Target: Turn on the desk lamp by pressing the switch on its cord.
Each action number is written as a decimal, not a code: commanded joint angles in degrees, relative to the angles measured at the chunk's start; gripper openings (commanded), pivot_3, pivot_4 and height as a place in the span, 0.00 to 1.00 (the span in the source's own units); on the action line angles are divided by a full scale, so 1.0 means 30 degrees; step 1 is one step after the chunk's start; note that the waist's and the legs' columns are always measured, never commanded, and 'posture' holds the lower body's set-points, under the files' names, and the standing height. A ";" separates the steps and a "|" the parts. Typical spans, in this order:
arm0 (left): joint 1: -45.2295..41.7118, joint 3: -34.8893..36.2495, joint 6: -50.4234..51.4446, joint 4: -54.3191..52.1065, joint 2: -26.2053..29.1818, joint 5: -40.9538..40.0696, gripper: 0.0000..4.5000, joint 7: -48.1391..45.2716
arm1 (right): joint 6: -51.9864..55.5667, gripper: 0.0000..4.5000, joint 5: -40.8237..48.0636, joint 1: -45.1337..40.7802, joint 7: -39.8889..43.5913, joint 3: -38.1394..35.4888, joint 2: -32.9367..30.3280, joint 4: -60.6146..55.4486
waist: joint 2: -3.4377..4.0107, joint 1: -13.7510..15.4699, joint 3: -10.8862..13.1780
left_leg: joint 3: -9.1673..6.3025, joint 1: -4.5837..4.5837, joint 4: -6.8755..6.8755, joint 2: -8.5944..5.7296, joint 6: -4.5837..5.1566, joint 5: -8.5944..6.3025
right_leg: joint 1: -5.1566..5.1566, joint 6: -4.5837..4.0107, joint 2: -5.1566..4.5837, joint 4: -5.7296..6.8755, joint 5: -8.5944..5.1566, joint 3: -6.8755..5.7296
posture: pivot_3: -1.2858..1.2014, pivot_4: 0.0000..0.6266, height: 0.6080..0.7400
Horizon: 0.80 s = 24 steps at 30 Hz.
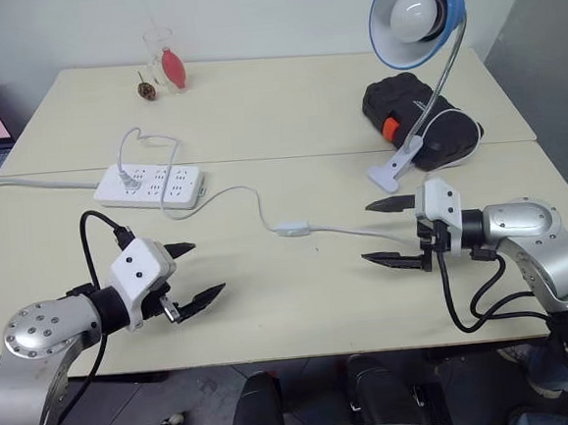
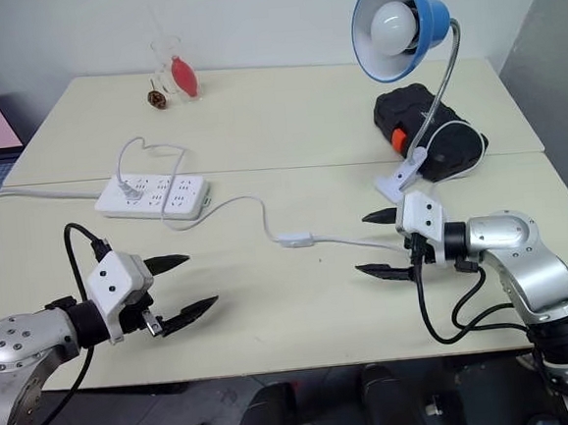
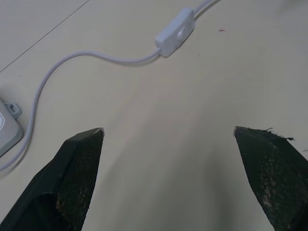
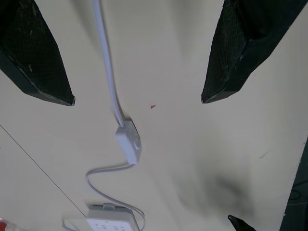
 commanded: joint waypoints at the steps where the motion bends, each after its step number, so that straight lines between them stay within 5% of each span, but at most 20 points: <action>1: -0.0321 0.0251 -0.1291 -0.0139 0.0154 0.0194 1.00 -0.0370 | 0.0063 0.98 -0.0418 -0.0494 -0.0119 0.0265 0.0066 -0.0003 | 0.0000 0.0002 0.0000 | -0.0001 0.0000 0.0000 0.0000 0.0000 0.0000 | 0.0000 0.0000 0.0000 0.0000 0.0000 0.0000 | 0.52 0.24 1.00; 13: -0.0674 -0.0044 -0.2664 0.0849 0.0407 0.0286 1.00 -0.1871 | -0.0489 0.98 -0.1115 -0.1815 0.1007 0.1171 0.0051 0.1737 | 0.0003 -0.0006 0.0002 | 0.0005 -0.0001 0.0002 0.0000 0.0000 0.0000 | 0.0000 -0.0017 0.0000 0.0001 -0.0009 0.0003 | 0.52 0.24 1.00; 24: -0.1609 -0.1116 -0.3336 0.1536 0.0017 0.0996 1.00 -0.1628 | -0.1134 0.98 -0.3844 -0.6961 0.0987 0.4078 0.3928 0.8647 | 0.0010 -0.0130 0.0006 | 0.0003 -0.0001 0.0000 0.0002 0.0000 0.0000 | -0.0008 0.0047 0.0005 0.0011 0.0033 0.0000 | 0.52 0.24 1.00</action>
